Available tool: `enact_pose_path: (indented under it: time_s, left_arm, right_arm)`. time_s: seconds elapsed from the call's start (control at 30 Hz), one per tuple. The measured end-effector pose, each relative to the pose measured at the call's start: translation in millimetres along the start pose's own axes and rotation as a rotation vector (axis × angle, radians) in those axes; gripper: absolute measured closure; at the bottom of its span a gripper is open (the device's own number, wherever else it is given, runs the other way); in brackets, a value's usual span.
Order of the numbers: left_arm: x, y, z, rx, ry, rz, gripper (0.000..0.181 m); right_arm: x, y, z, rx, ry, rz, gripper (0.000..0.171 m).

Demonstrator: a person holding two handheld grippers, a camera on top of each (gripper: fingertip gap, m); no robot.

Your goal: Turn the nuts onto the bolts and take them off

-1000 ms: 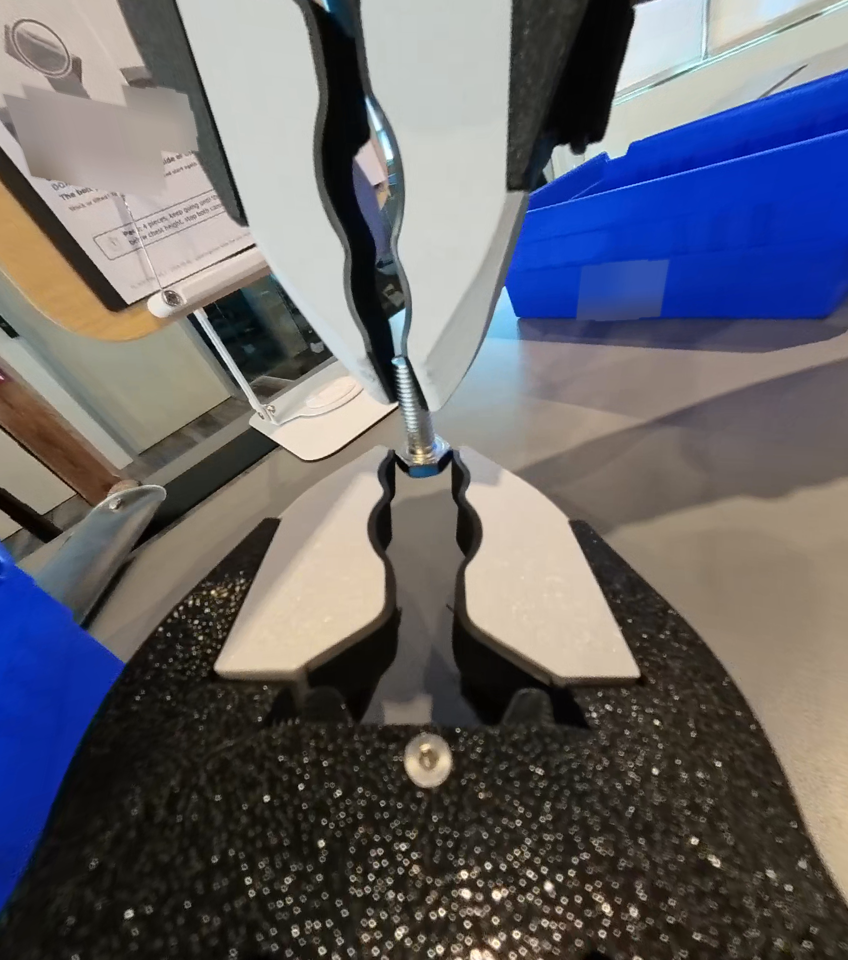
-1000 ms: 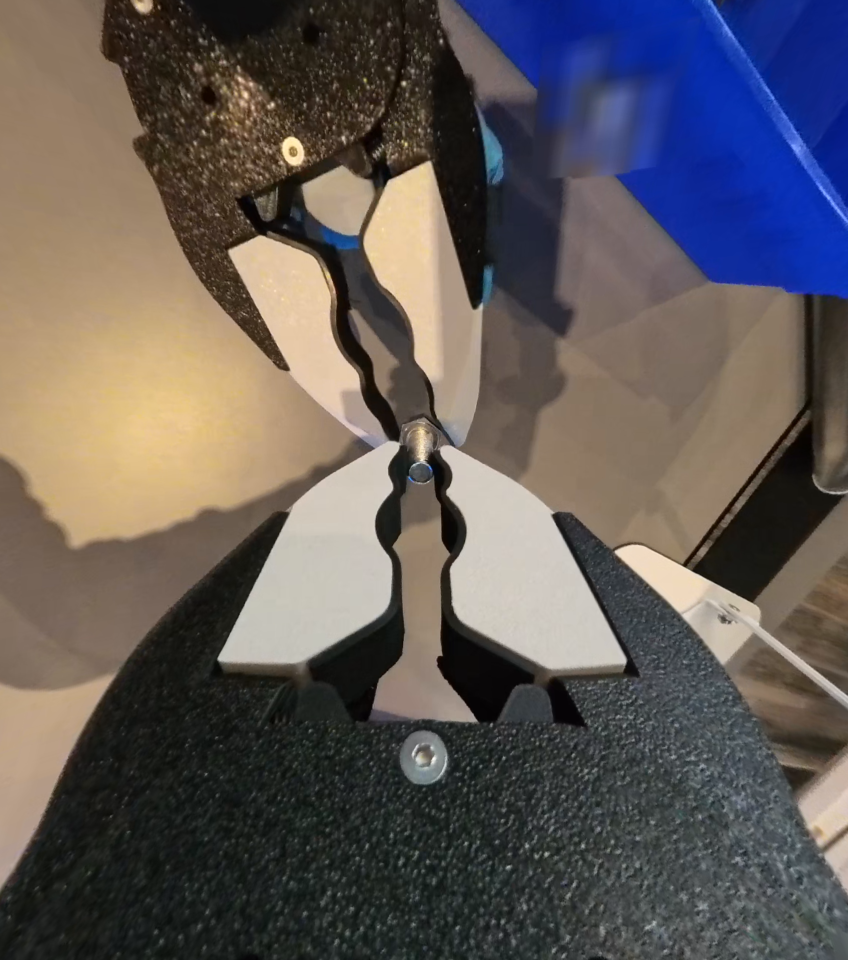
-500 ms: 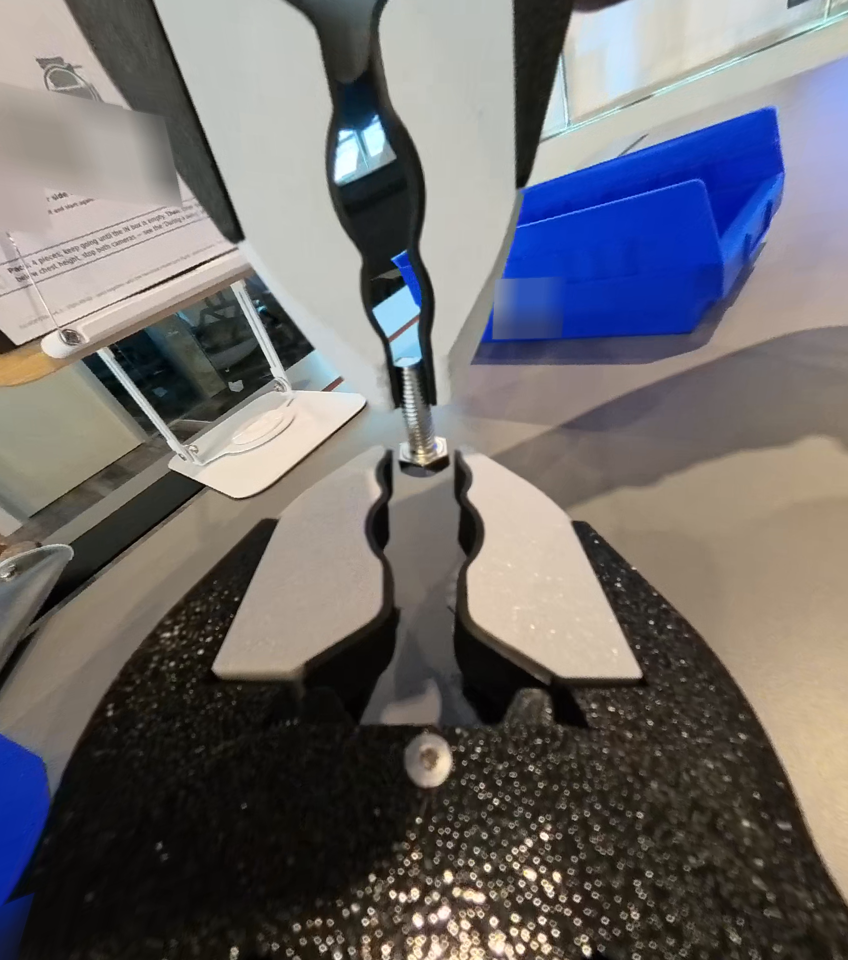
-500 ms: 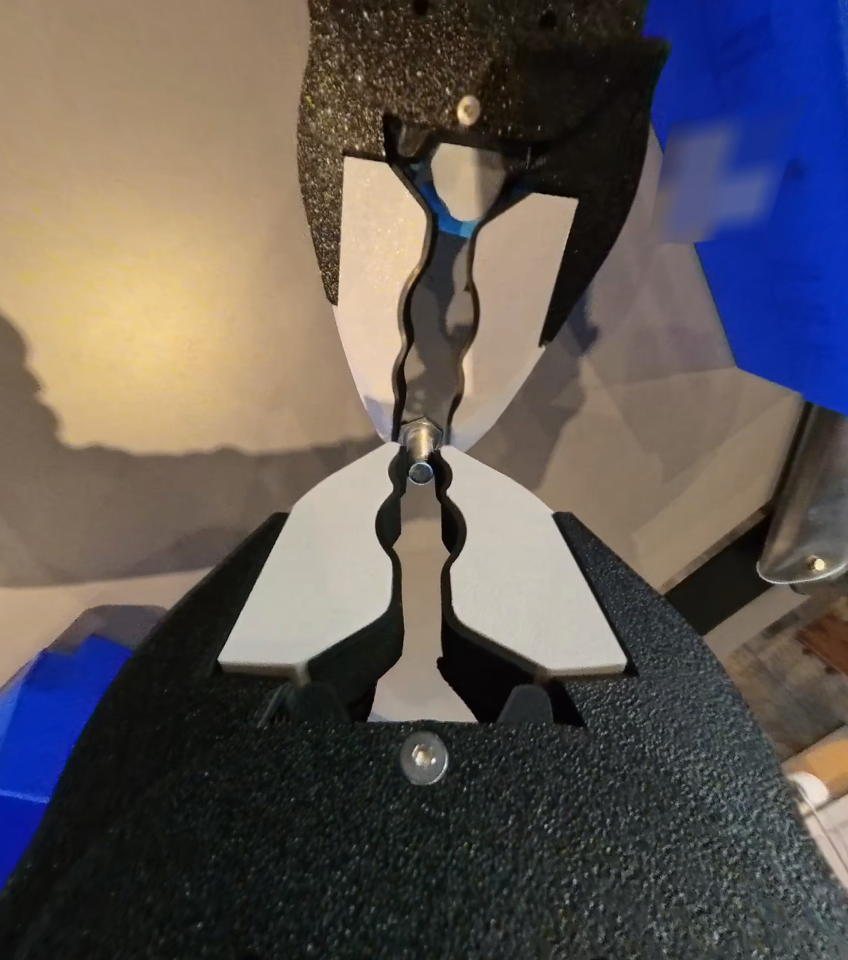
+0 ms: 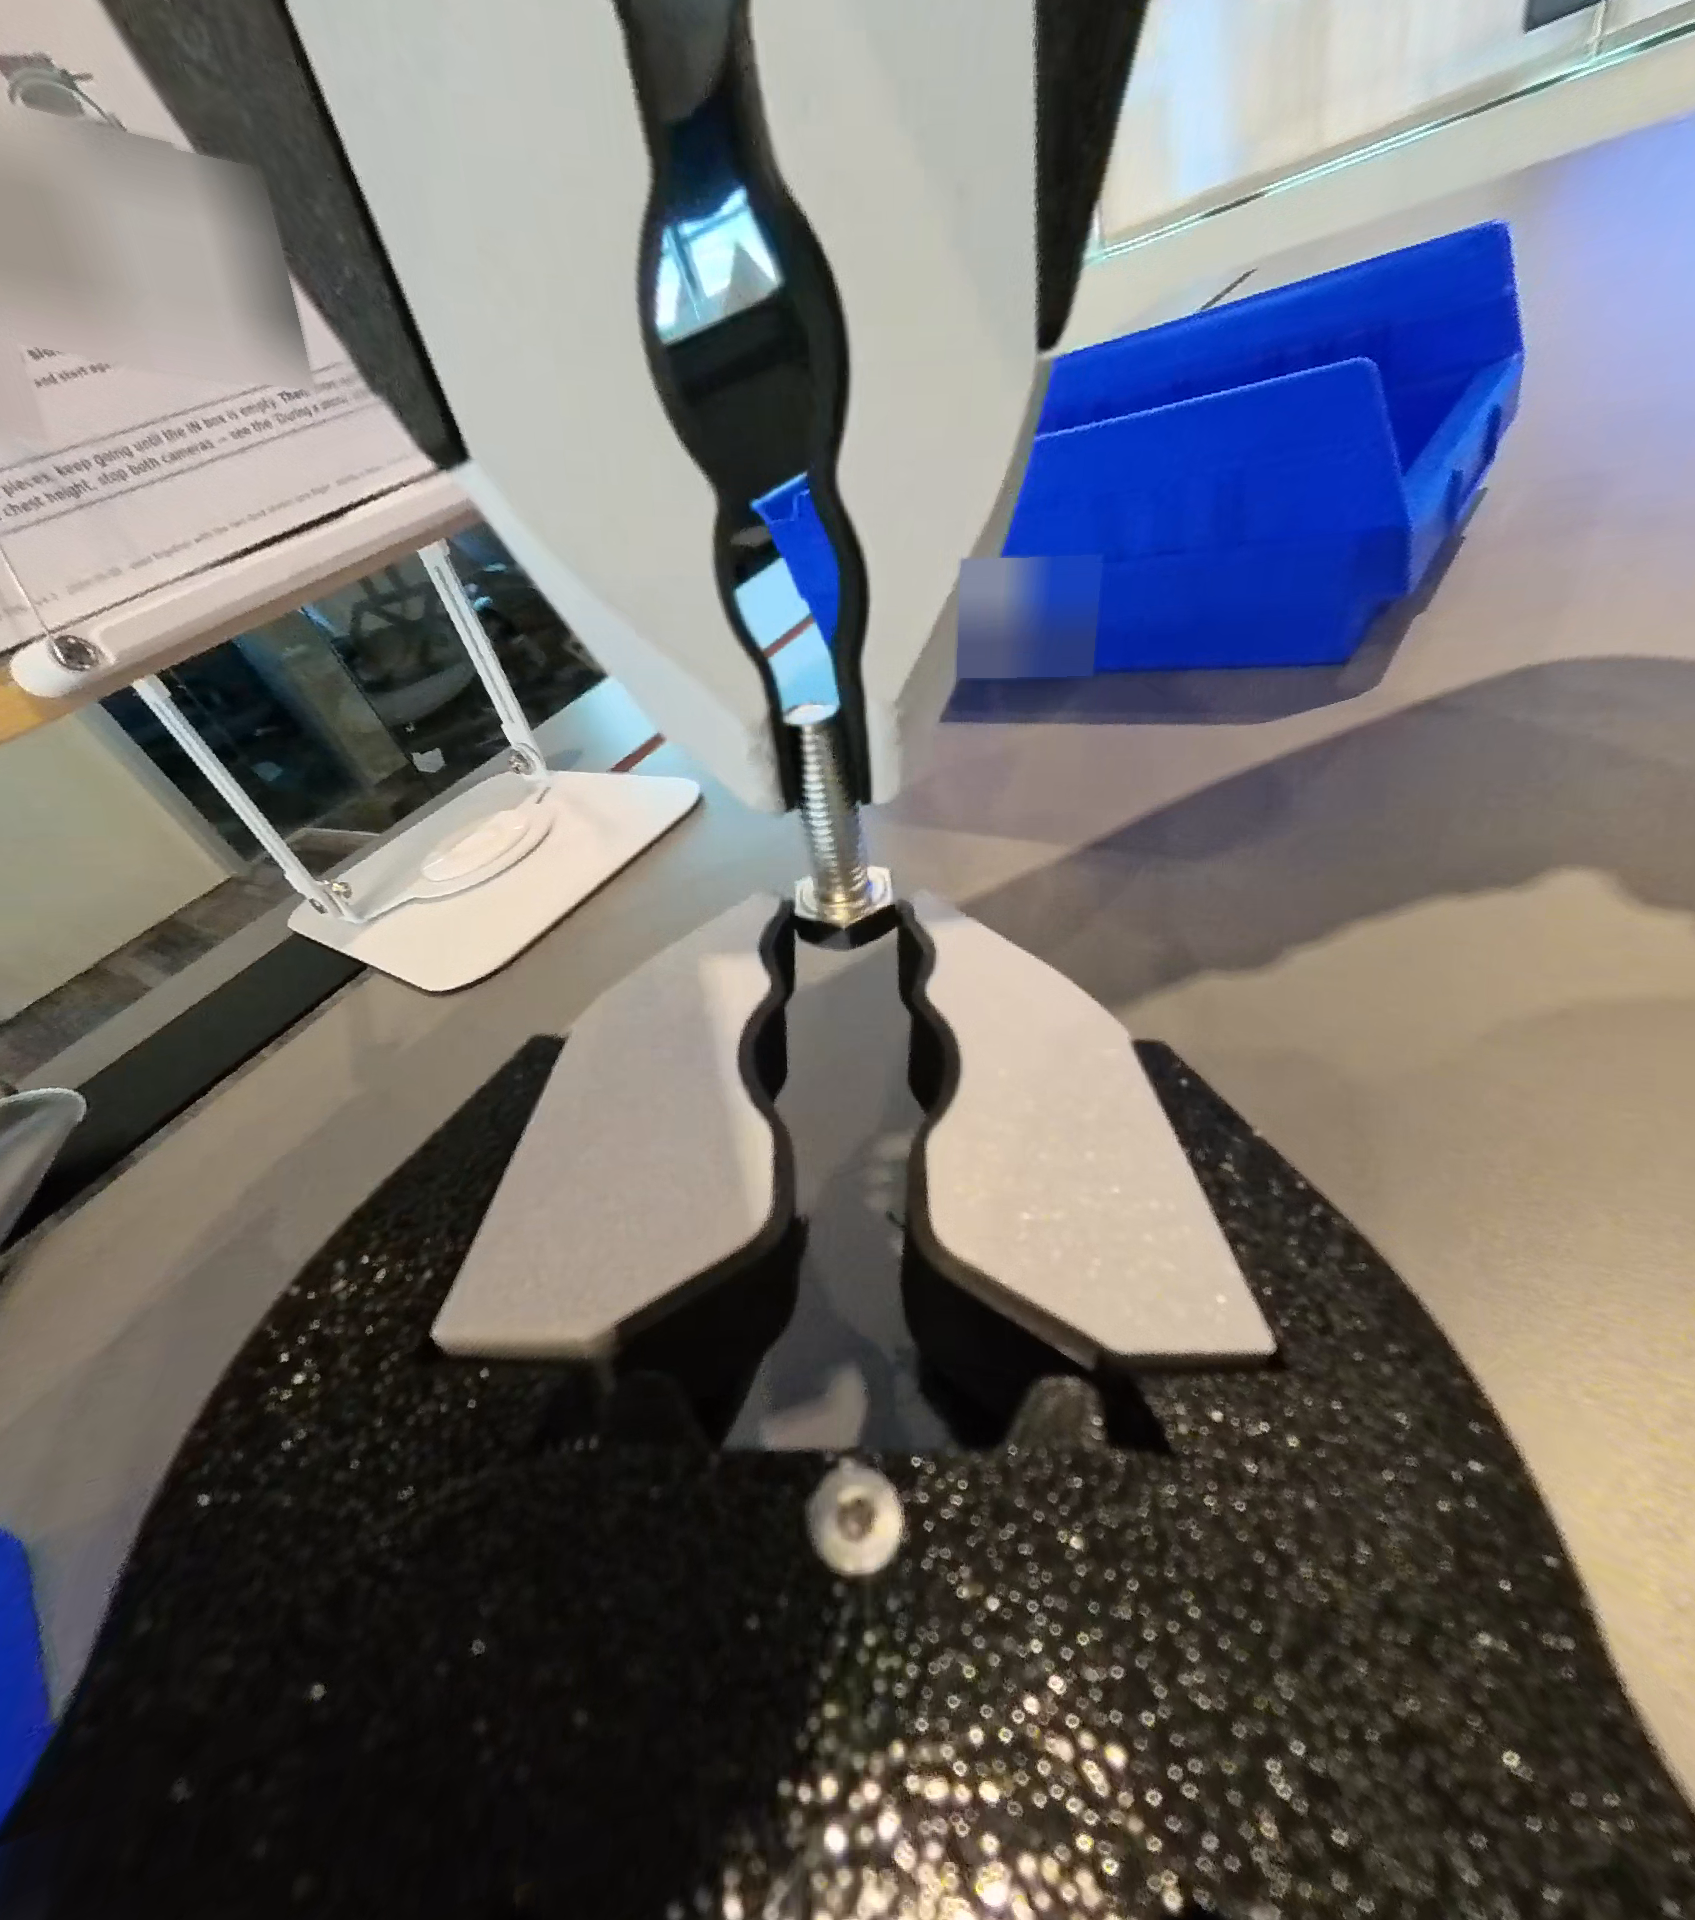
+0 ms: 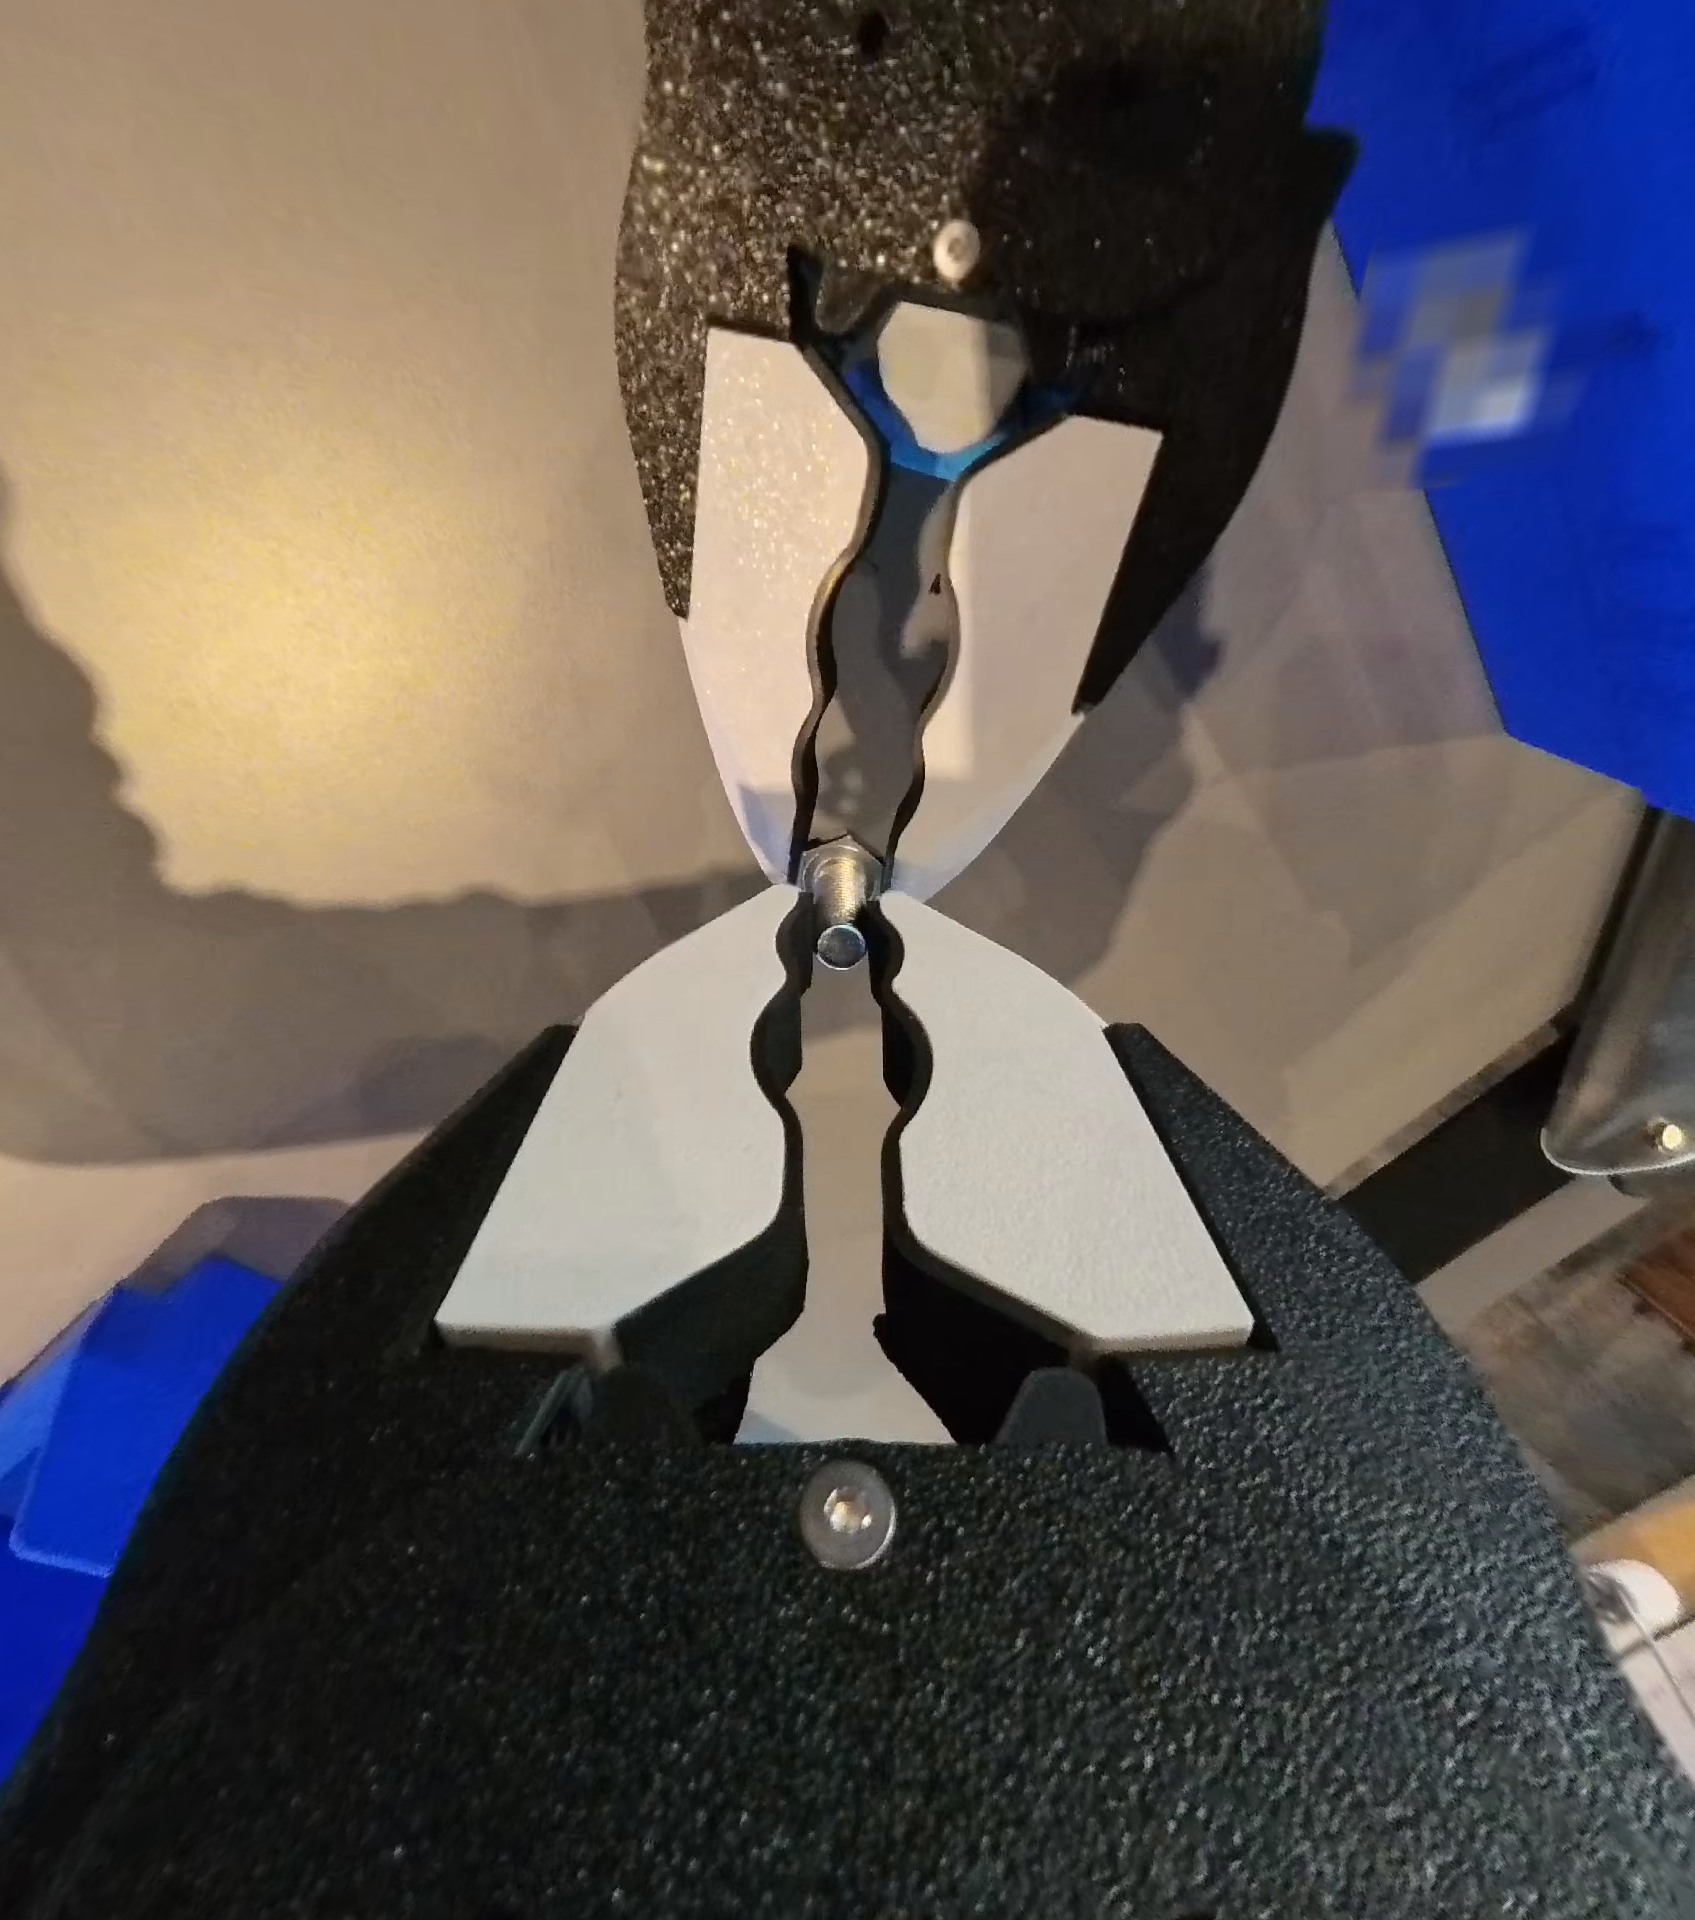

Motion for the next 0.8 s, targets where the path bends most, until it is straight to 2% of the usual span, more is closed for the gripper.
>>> enact_pose_path:
  time_s: [0.13,0.5,0.8]
  left_arm:
    - [0.6,-0.5,-3.1,0.017,0.007,-0.003,0.157]
    - [1.7,1.4,-5.2,0.021,0.021,0.013,0.163]
    - [2.1,0.7,-4.1,0.022,0.004,0.007,0.159]
  right_arm:
    - [-0.3,-0.9,0.2,-0.002,0.004,-0.009,0.162]
    - [2.8,-6.1,2.0,-0.008,-0.019,-0.020,0.162]
    - [0.2,-5.7,0.6,-0.011,-0.008,-0.012,0.162]
Point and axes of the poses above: each gripper's, where its closed fingertips meet, x out along the fingers, y out of its underside, z = x × y across the jaws, the point moved 3 cm from there along -x, back along the fingers, and after that the axes turned 10 degrees about -x, right-handed, at the moved point
